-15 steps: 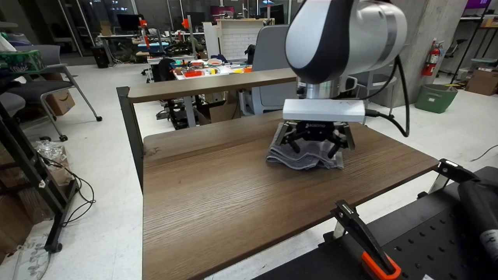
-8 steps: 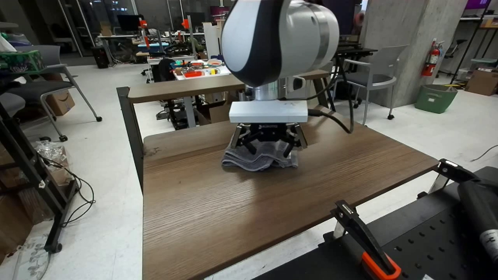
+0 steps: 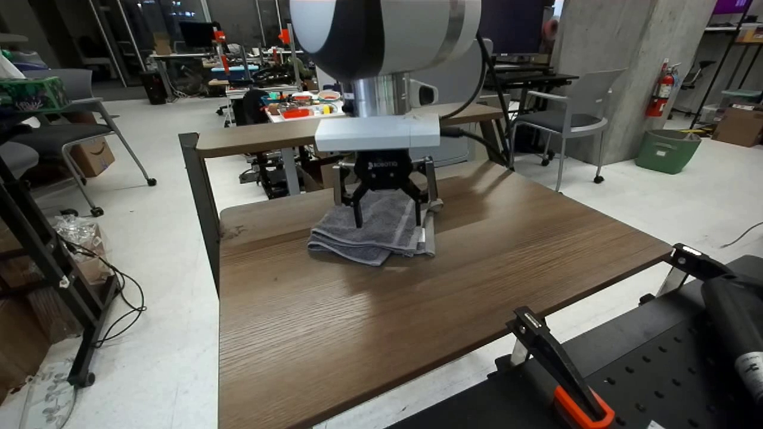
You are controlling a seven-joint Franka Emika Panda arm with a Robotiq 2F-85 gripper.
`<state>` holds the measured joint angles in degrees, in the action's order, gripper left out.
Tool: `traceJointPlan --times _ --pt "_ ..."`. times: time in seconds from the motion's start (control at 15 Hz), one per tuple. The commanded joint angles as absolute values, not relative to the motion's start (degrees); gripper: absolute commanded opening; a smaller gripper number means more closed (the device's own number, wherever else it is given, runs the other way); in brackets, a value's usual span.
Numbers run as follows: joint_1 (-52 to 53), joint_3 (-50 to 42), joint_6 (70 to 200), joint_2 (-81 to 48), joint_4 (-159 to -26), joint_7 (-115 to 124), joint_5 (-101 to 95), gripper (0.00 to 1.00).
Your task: Slide the cloth to the left on the table
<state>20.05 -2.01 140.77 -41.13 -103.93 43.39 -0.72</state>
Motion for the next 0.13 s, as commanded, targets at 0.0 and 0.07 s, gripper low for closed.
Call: traceJointPlan --times 0.0,0.07 --pt "17.2 -0.3 136.2 -34.0 -109.2 38.0 0.0 1.00" --pt "19.3 -1.5 138.1 -38.1 -105.2 41.6 -0.9 1.00"
